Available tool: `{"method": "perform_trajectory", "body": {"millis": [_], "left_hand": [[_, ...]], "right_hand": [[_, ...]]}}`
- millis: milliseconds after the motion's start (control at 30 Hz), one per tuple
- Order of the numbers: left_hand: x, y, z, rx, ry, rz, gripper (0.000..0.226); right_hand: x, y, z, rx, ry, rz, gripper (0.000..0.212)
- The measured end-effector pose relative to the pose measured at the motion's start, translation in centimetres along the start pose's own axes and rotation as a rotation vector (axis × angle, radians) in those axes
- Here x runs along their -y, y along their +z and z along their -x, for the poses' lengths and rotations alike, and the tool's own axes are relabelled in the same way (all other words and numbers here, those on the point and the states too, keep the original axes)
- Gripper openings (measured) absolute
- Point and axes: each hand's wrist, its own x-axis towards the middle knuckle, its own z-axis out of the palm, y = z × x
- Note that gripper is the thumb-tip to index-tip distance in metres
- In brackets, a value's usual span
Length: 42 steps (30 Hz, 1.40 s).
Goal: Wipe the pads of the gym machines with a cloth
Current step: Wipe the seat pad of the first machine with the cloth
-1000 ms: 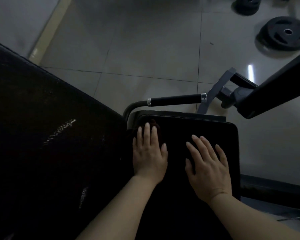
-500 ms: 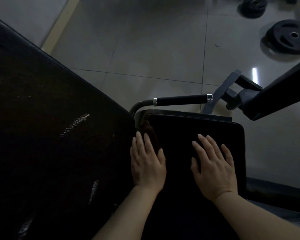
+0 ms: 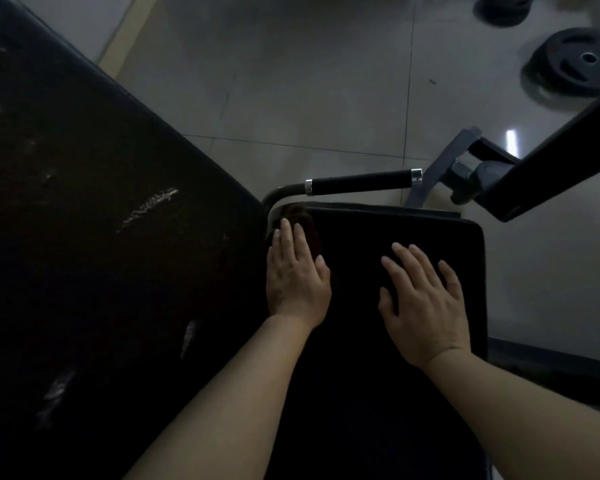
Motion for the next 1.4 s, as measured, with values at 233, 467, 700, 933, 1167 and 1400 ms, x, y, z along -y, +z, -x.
{"method": "perform_trajectory", "body": {"millis": [233, 467, 700, 933, 1167, 1400], "left_hand": [[0.9, 0.2, 4.2, 0.055, 0.000, -0.078, 0.067], [-0.3, -0.4, -1.0, 0.063, -0.118, 0.003, 0.065], [3.7, 1.1, 9.3, 0.037, 0.138, 0.040, 0.070], [2.5, 0.5, 5.1, 0.063, 0.015, -0.007, 0.065], [2.4, 1.0, 6.5, -0.008, -0.014, 0.102, 0.062], [5.4, 2.6, 16.7, 0.027, 0.100, 0.032, 0.065]], "right_hand": [[0.3, 0.2, 0.2, -0.024, -0.010, 0.013, 0.054], [5.6, 1.2, 4.8, -0.089, -0.090, -0.109, 0.050], [6.1, 1.7, 4.9, -0.114, 0.052, -0.258, 0.024], [6.4, 2.2, 4.9, -0.058, 0.058, -0.121, 0.046], [6.4, 1.9, 4.8, -0.057, 0.054, -0.170, 0.040], [6.8, 1.8, 7.9, -0.095, 0.096, -0.194, 0.040]]}}
